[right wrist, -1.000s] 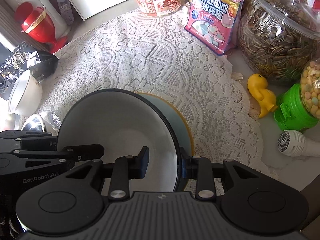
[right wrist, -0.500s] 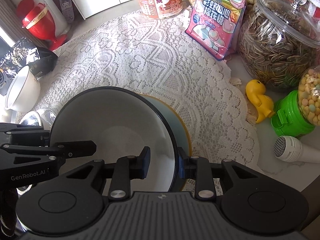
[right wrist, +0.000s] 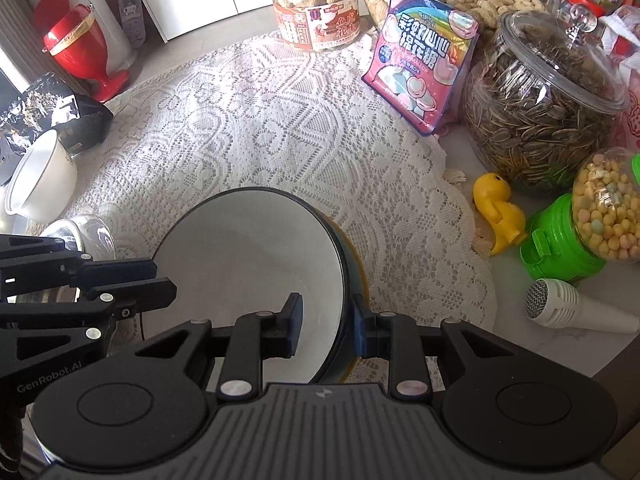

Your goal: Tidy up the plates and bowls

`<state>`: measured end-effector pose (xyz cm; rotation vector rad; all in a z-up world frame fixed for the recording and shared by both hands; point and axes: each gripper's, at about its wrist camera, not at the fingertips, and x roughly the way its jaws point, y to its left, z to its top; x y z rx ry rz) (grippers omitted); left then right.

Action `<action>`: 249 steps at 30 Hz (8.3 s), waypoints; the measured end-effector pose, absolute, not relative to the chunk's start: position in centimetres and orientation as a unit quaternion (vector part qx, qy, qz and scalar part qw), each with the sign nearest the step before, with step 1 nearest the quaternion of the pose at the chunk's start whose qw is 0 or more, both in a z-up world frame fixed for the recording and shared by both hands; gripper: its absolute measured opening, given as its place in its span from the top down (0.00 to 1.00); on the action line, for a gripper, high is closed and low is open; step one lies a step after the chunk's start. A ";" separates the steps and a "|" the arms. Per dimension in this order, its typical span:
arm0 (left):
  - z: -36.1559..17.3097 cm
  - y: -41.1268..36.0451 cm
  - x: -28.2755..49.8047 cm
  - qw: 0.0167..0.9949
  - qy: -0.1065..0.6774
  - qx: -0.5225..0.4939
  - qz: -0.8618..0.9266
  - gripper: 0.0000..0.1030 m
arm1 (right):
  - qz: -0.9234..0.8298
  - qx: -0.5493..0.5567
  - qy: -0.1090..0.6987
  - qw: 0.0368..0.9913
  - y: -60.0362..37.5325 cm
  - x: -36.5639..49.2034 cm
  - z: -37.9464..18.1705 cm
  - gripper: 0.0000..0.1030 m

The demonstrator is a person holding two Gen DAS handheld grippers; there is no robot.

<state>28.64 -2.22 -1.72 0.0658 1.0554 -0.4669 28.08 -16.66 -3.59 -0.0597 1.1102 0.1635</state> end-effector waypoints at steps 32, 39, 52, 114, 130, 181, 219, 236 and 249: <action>4.9 28.4 29.6 0.917 0.327 -0.156 0.169 0.80 | 0.255 -0.073 0.446 0.855 5.6 33.4 1.9 0.57; 0.3 35.6 31.7 0.877 0.378 -0.223 0.197 0.79 | 0.279 -0.028 0.509 0.814 16.4 39.0 -2.9 0.57; -5.4 35.6 33.1 0.820 0.460 -0.284 0.186 0.80 | 0.238 -0.030 0.571 0.785 18.3 40.9 -9.1 0.90; -0.5 -0.4 25.4 0.873 0.471 -0.115 -0.056 0.66 | 0.179 -0.009 0.431 0.884 -21.4 26.6 -2.4 0.67; 2.4 1.8 23.4 0.879 0.456 -0.111 -0.088 0.68 | 0.167 0.002 0.440 0.883 -21.2 26.6 -2.0 0.63; -0.4 -2.9 30.0 0.836 0.542 -0.031 -0.075 0.67 | 0.256 0.177 0.483 0.818 -23.1 30.1 -11.0 0.54; -3.5 -3.8 33.1 0.771 0.636 -0.021 -0.031 0.52 | 0.262 0.214 0.497 0.799 -23.8 30.1 -11.7 0.54; -4.5 -4.1 34.3 0.758 0.651 -0.020 -0.027 0.44 | 0.263 0.213 0.496 0.800 -23.8 30.0 -11.7 0.54; -4.7 -3.9 34.5 0.750 0.660 -0.019 -0.038 0.42 | 0.264 0.211 0.494 0.801 -23.8 30.0 -11.6 0.54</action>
